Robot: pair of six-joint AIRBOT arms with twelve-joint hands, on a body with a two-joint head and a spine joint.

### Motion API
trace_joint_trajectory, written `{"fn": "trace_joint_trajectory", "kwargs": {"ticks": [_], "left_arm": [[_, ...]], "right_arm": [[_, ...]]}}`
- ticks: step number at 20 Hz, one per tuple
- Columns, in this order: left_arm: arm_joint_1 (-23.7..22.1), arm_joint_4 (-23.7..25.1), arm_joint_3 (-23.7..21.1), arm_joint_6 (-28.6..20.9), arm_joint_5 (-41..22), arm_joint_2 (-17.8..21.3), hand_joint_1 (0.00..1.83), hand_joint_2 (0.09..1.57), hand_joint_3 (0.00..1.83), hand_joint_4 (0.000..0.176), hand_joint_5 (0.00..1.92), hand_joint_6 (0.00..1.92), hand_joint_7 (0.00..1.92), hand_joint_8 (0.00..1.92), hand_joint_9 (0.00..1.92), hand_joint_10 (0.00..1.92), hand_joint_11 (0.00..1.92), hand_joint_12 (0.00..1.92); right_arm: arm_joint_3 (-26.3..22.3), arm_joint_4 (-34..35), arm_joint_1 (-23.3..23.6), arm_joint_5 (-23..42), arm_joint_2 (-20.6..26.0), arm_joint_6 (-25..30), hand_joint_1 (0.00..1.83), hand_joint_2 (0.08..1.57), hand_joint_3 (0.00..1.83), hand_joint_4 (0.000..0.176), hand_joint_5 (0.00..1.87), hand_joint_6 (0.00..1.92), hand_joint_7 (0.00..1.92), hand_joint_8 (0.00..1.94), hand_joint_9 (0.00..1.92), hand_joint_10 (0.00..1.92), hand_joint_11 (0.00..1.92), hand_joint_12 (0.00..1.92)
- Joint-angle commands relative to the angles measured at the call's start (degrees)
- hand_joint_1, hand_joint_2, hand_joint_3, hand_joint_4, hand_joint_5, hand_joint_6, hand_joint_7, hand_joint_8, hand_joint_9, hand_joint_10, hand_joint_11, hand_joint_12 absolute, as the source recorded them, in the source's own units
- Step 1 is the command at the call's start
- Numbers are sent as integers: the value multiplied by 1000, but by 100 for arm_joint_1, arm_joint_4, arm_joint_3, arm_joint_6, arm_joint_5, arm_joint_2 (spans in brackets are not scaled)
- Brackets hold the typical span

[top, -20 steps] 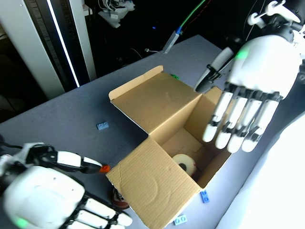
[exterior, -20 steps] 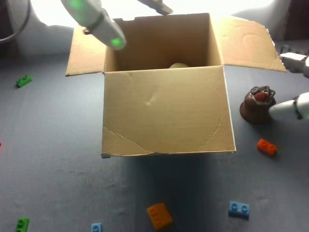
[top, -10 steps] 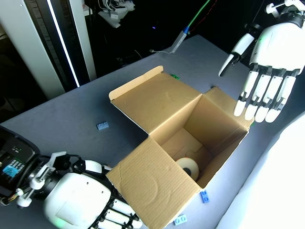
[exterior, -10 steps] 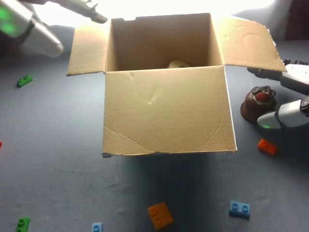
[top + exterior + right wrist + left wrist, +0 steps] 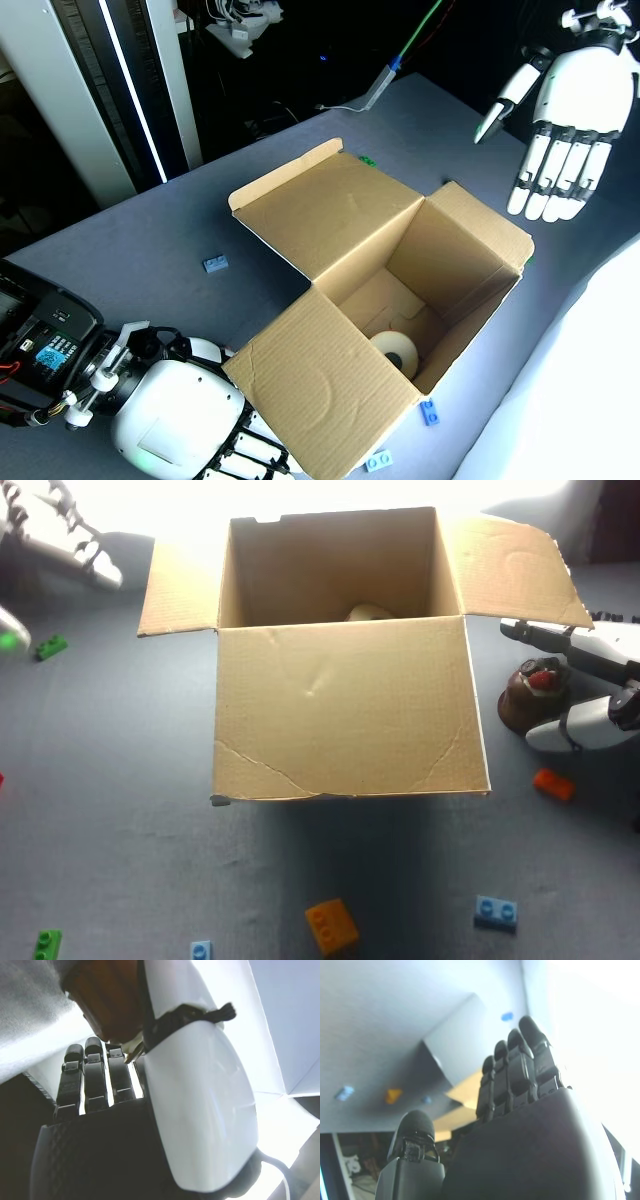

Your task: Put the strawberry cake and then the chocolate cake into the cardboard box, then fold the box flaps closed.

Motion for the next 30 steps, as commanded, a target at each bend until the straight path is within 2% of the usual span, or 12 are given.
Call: {"fn": "trace_joint_trajectory", "kwargs": {"ticks": [1, 4, 6, 7, 8, 9, 11, 15, 21, 23, 25, 30], "left_arm": [[16, -558, 25, 45, 88, 90, 0, 1270, 2, 0, 140, 1, 197, 0, 193, 1, 0, 738], [327, -848, 72, 238, 88, 124, 0, 1274, 3, 0, 153, 5, 202, 3, 203, 4, 0, 781], [508, -1080, 107, 373, 57, 124, 0, 1273, 2, 0, 167, 8, 208, 3, 208, 5, 0, 795], [610, -1188, 108, 424, 25, 123, 0, 1264, 0, 0, 168, 7, 209, 3, 208, 5, 0, 797], [678, -1257, 108, 454, 0, 123, 0, 1263, 0, 0, 162, 4, 218, 6, 215, 7, 0, 796], [799, -1367, 110, 509, -39, 123, 0, 1272, 1, 0, 181, 9, 241, 10, 241, 15, 0, 851], [914, -1506, 115, 582, -125, 121, 0, 1279, 2, 0, 176, 1, 251, 3, 252, 10, 0, 870], [1216, -1793, 122, 861, -295, 121, 0, 1291, 5, 0, 189, 6, 295, 12, 295, 20, 0, 945], [1741, -2229, 128, 1219, -496, 119, 0, 1277, 0, 0, 201, 13, 329, 13, 327, 18, 0, 1036], [1791, -2349, 132, 1267, -523, 117, 0, 1267, 0, 0, 170, 2, 311, 2, 314, 9, 0, 1021], [1791, -2460, 128, 1269, -527, 98, 0, 1273, 0, 0, 179, 5, 317, 4, 323, 9, 0, 1033], [1932, -2796, -7, 1186, -565, 79, 0, 1334, 17, 0, 224, 15, 330, 6, 329, 8, 0, 1040]], "right_arm": [[34, -27, 34, 640, 50, 16, 1008, 1029, 0, 0, 0, 0, 72, 9, 91, 8, 1, 332], [47, -28, 46, 660, 55, 16, 1085, 1006, 0, 0, 107, 26, 224, 27, 234, 41, 0, 559], [52, -28, 57, 665, 61, 18, 1158, 1051, 5, 0, 562, 92, 679, 71, 674, 177, 130, 1215], [53, -27, 64, 666, 68, 21, 1205, 1057, 2, 0, 744, 85, 834, 90, 771, 306, 226, 1317], [53, -27, 68, 667, 72, 24, 1206, 1126, 3, 0, 863, 841, 935, 898, 836, 449, 318, 1435], [55, -27, 79, 669, 75, 32, 1199, 1161, 0, 0, 887, 990, 889, 1187, 765, 813, 364, 1586], [54, -27, 93, 669, 81, 32, 1329, 1193, 0, 0, 866, 1049, 832, 1264, 699, 1531, 374, 1777], [0, -27, 114, 649, 223, 44, 1186, 1193, 0, 0, 866, 1092, 812, 1355, 628, 1262, 361, 1748], [-641, -27, 386, 535, 954, 7, 1189, 1178, 0, 14, 910, 1127, 817, 1246, 668, 1185, 366, 1742], [-855, -24, 432, 467, 1205, 8, 1337, 1176, 0, 0, 941, 999, 829, 1227, 713, 1493, 367, 1767], [-1040, -24, 445, 463, 1467, 10, 1210, 1158, 0, 0, 970, 1009, 832, 1241, 671, 1223, 395, 1717], [-1219, -23, 737, 442, 2121, 30, 1205, 1160, 0, 0, 929, 1001, 875, 1266, 699, 1218, 410, 1736]]}}
